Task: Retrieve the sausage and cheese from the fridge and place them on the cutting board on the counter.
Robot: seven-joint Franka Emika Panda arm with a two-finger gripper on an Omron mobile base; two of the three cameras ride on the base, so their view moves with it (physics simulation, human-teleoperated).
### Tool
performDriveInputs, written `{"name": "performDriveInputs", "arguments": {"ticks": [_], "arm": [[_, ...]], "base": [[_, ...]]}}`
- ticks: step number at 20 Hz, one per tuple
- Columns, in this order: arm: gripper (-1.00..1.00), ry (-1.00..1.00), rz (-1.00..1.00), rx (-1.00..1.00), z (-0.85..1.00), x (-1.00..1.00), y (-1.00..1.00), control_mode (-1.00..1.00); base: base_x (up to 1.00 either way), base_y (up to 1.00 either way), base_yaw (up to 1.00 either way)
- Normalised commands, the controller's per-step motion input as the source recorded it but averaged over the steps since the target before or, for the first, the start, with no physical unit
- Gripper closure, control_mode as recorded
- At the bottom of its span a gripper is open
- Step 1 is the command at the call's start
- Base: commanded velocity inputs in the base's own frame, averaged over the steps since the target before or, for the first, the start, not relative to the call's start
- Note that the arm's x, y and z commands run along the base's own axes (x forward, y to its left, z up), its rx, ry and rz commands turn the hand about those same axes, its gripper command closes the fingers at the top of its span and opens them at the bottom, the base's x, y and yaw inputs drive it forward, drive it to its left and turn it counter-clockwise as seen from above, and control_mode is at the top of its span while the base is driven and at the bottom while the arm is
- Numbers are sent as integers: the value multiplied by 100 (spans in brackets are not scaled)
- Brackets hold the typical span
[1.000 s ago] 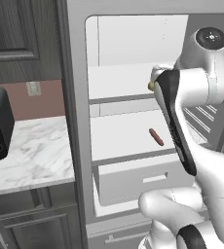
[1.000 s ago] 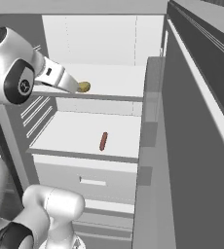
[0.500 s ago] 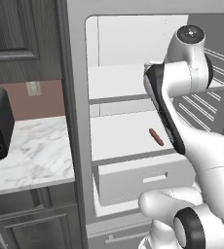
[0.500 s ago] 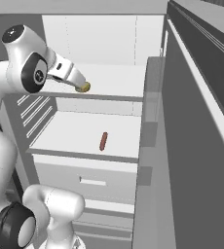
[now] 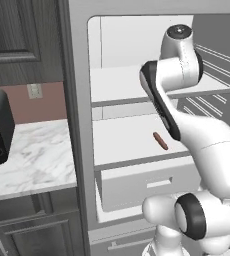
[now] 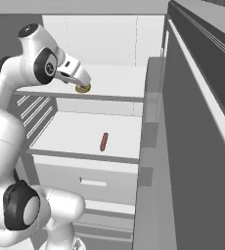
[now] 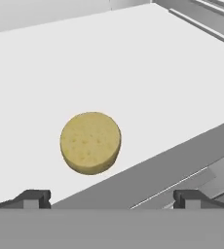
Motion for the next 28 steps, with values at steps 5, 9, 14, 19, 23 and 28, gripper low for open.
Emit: {"name": "performDriveInputs", "arguments": {"ticks": [5, 9, 14, 19, 23, 28], "arm": [[-100, 4, -4, 0, -17, 40, 0, -100], [-100, 6, -4, 0, -20, 38, 0, -100], [-100, 6, -4, 0, -18, 27, 0, -100], [-100, 0, -3, 1, -18, 1, 0, -100], [-100, 0, -3, 0, -20, 0, 0, -100], [-100, -3, -2, 0, -29, 0, 0, -100]], "base": [[0, 0, 0], [0, 0, 0], [0, 0, 0], [0, 0, 0], [0, 0, 0], [0, 0, 0]]}}
